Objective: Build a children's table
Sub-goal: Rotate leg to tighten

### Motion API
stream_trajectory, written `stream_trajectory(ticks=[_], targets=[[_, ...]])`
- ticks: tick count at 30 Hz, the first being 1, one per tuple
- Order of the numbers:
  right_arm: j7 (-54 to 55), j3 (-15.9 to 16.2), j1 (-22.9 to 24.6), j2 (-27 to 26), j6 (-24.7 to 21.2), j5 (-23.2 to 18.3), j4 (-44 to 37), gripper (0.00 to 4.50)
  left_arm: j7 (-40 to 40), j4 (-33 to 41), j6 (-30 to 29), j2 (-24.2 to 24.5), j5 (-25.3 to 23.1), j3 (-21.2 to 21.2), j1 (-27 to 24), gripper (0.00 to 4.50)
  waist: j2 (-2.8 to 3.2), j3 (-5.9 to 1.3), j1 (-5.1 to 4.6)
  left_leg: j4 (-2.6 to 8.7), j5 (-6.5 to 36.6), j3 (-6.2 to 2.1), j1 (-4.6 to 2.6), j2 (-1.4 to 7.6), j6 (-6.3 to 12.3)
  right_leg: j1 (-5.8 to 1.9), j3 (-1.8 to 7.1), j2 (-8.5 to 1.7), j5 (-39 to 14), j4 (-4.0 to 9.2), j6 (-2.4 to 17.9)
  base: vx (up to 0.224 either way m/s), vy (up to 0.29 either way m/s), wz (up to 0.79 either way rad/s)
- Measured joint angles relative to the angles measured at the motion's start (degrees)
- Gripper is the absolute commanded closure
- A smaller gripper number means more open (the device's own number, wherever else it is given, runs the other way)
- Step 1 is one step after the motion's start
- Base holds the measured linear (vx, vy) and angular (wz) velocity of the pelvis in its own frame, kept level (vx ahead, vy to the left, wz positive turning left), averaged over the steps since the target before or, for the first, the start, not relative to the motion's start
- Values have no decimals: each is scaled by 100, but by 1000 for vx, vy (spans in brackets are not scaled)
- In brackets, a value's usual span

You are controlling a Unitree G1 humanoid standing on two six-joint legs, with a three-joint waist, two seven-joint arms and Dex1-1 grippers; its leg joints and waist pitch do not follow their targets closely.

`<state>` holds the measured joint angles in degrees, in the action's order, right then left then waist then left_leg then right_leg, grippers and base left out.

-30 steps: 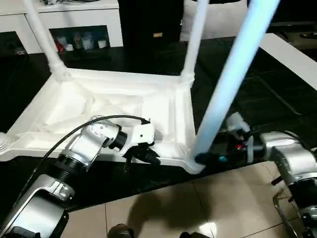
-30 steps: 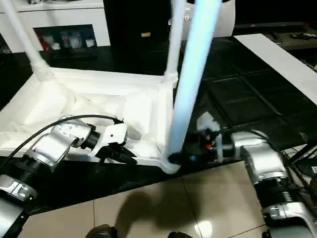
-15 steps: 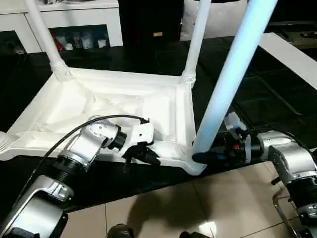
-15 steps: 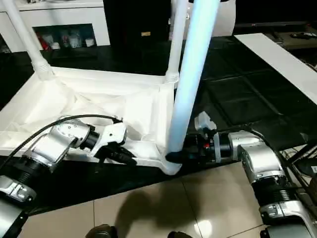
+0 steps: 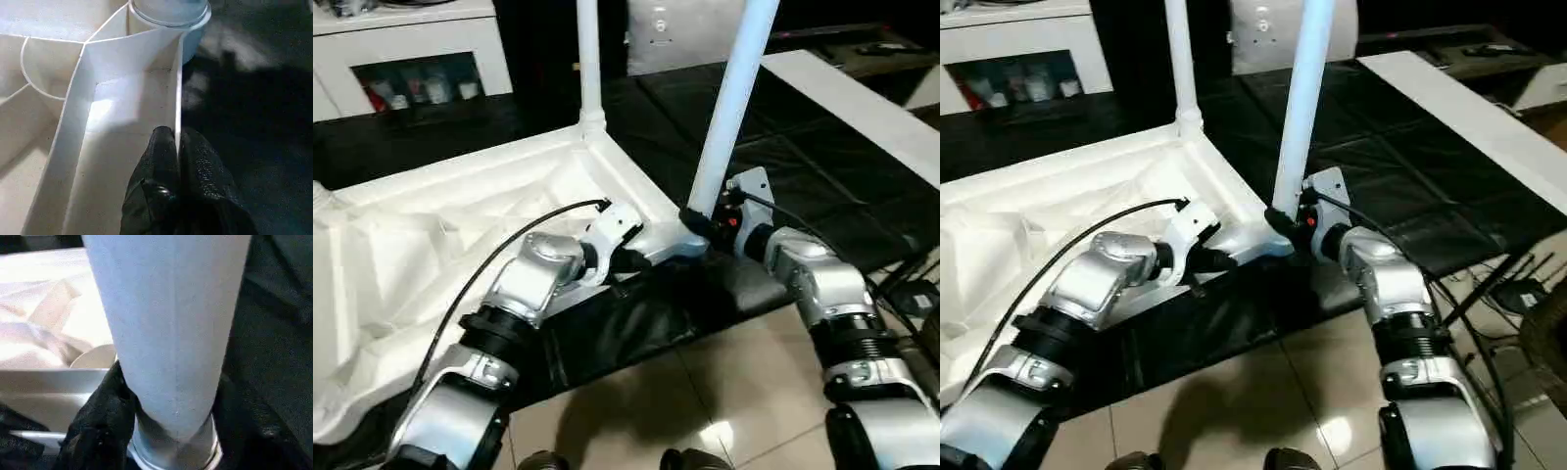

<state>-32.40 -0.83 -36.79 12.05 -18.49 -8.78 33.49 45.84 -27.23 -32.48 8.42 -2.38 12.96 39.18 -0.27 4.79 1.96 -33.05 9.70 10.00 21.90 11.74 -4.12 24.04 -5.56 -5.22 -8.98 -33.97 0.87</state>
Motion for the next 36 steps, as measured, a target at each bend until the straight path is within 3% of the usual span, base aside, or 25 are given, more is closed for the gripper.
stream_trajectory(ticks=[3,8,13,20,25,29,30,36], targets=[[51,-80,16,-79,56,-11,65,141,-7,65,-4,1,-13,38,0,450,10,5,16,5,0,2,4,-2,1,8,0,-1,-3,7,5,0,0,0],[-233,-77,148,30,210,-72,-24,112,78,110,136,89,-14,150,-27,450,25,14,31,5,0,2,2,-2,2,10,0,-1,-2,10,7,0,0,0],[-1522,77,589,816,557,-251,-409,75,689,1,808,472,-5,357,-31,450,49,29,129,6,-5,1,14,-2,10,34,-2,-1,-2,9,7,0,0,0],[-2691,125,818,1572,585,-333,-647,14,1292,-264,1474,860,-4,445,-5,450,48,29,190,-9,-6,1,13,-1,12,30,-2,-3,0,0,10,0,0,0],[-3461,226,1049,2080,1004,-395,-811,9,2044,-289,1892,1178,50,614,-13,450,47,29,295,-13,-6,2,11,1,13,28,-1,-3,0,-7,10,0,0,0],[-4056,363,1051,2131,990,-504,-880,9,2566,-288,2175,1303,59,774,-22,450,46,28,385,-23,-7,3,13,2,14,22,-2,-5,0,-9,10,0,0,0],[-4182,376,1051,2135,975,-523,-887,35,2666,-286,2238,1332,59,828,-22,450,45,28,407,-29,-6,2,14,2,16,18,-2,-6,0,-9,10,0,0,0],[-4871,657,1026,2158,714,-737,-908,86,3261,-226,2616,1502,72,1095,-22,450,35,23,481,-59,0,0,11,3,20,-6,1,-8,1,-14,12,0,0,0]])
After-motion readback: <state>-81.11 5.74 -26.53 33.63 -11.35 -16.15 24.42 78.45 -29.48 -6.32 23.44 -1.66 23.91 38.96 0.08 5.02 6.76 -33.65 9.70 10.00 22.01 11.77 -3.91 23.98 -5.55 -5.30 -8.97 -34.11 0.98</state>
